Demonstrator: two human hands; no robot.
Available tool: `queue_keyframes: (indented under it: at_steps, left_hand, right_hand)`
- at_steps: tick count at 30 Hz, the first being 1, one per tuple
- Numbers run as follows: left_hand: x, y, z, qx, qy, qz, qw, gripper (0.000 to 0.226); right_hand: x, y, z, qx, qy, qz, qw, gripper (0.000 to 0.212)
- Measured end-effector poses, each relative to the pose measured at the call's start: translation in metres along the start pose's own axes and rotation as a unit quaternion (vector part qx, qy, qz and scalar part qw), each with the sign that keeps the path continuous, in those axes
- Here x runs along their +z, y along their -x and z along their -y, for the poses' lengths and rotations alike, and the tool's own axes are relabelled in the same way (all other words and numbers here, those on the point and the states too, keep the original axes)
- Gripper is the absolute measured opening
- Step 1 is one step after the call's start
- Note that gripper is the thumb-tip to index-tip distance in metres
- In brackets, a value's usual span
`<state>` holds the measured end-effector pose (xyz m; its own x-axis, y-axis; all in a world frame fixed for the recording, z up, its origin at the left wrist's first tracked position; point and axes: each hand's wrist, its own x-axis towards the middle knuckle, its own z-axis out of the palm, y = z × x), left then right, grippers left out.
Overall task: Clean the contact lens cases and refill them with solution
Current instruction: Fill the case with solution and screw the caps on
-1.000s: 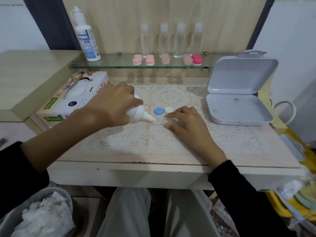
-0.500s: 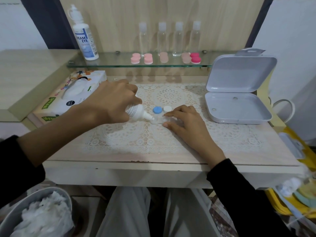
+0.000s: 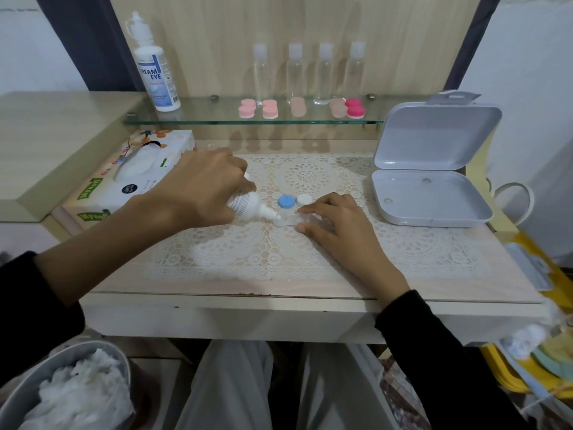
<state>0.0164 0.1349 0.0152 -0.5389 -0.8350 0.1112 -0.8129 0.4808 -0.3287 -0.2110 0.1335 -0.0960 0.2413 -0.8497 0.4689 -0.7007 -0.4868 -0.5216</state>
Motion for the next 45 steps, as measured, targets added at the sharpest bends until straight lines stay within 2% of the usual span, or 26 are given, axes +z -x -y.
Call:
queue_keyframes:
  at_steps: [7, 13, 17, 24, 37, 45]
  left_hand:
    - [0.007, 0.004, 0.002, -0.026, 0.035, 0.014, 0.999, 0.043]
    - [0.031, 0.012, 0.009, -0.099, 0.140, -0.007, 0.985, 0.061]
    - [0.034, 0.012, 0.005, -0.092, 0.155, -0.013, 0.983, 0.059]
    - [0.026, 0.003, -0.006, -0.041, 0.129, -0.003, 0.991, 0.056]
    - [0.009, -0.007, -0.016, -0.020, 0.053, 0.008, 0.998, 0.053]
    - [-0.001, -0.013, -0.021, 0.000, -0.007, 0.005, 1.000, 0.042]
  right_hand:
    - [0.001, 0.000, -0.001, 0.001, 0.000, 0.000, 1.000, 0.032]
    - [0.000, -0.001, 0.000, 0.006, 0.002, 0.006, 1.000, 0.033]
    - [0.000, -0.001, 0.001, 0.009, -0.001, 0.005, 1.000, 0.032]
    - [0.000, 0.000, 0.001, 0.008, -0.003, 0.007, 1.000, 0.032]
    - [0.001, 0.000, -0.002, -0.002, -0.001, -0.004, 1.000, 0.033]
    - [0.001, 0.000, -0.002, -0.004, 0.006, -0.002, 1.000, 0.033]
